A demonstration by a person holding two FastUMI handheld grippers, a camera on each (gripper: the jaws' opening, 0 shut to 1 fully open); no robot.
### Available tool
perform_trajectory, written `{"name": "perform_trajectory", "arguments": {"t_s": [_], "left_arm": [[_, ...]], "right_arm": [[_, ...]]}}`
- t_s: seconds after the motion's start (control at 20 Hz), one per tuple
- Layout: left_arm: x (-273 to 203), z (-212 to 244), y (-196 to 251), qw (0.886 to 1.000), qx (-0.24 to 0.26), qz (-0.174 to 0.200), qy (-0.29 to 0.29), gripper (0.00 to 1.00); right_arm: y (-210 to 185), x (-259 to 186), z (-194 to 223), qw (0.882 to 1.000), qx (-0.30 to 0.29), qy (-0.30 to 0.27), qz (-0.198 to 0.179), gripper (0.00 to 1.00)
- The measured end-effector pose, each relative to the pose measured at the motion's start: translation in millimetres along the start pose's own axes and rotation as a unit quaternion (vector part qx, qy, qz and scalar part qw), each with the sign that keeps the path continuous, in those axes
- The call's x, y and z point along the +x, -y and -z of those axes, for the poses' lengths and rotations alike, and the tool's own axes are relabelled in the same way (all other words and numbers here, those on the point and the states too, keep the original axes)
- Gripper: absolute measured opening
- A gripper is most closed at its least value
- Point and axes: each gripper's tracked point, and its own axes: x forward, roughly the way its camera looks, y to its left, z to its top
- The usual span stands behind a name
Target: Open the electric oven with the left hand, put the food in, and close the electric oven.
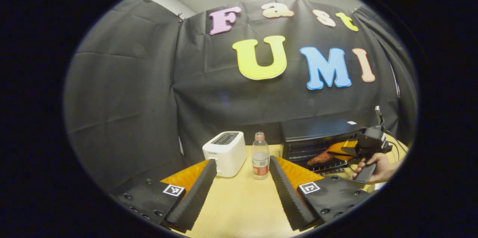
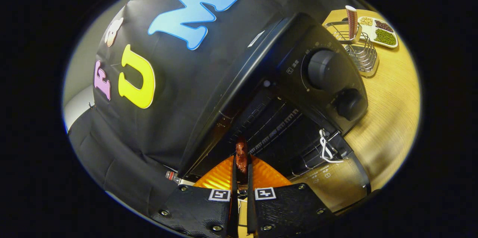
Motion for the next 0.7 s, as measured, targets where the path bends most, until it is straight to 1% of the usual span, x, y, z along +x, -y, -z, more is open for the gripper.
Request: {"name": "perform_trajectory", "arguments": {"t_s": [0.05,0.1,0.15,0.2,0.25,0.35,0.4,0.45,0.5,0.55,0.6,0.65,0.7], "left_arm": [[-1,2,-2,1.0,0.001,-0.002,-0.003,0.91],[-1,4,-2,1.0,0.001,-0.003,-0.006,0.95],[-1,5,-2,1.0,0.001,-0.004,-0.008,0.95],[-2,5,-2,1.0,0.001,-0.004,-0.008,0.95],[-2,5,-1,1.0,0.001,-0.003,-0.009,0.91],[-1,4,2,1.0,0.001,-0.001,-0.008,0.91],[-3,2,3,1.0,0.001,0.0,-0.007,0.91],[-2,2,5,1.0,0.002,0.001,-0.005,0.91],[-2,1,7,1.0,0.003,0.003,-0.005,0.91],[-2,1,10,1.0,0.004,0.004,-0.004,0.91],[-2,1,13,1.0,0.004,0.006,-0.003,0.95],[-3,-1,15,1.0,0.003,0.007,-0.002,0.95],[-5,0,18,1.0,0.003,0.009,-0.002,0.95]], "right_arm": [[3,1,0,1.0,0.0,0.0,0.004,0.1],[5,4,-4,1.0,-0.003,0.004,0.007,0.11],[8,6,-5,1.0,-0.01,0.005,0.015,0.11],[14,6,-8,0.999,-0.018,0.009,0.025,0.13],[20,6,-8,0.999,-0.03,0.009,0.04,0.15],[34,7,-8,0.996,-0.056,0.006,0.074,0.22],[35,6,-8,0.995,-0.068,0.006,0.078,0.3],[39,6,-10,0.991,-0.087,0.01,0.097,0.31],[42,0,-11,0.989,-0.106,0.014,0.107,0.41],[40,-2,-14,0.987,-0.12,0.019,0.105,0.42],[39,-6,-18,0.985,-0.131,0.023,0.108,0.4],[40,-8,-23,0.983,-0.142,0.029,0.111,0.62],[38,-12,-26,0.982,-0.152,0.032,0.109,0.64]]}}
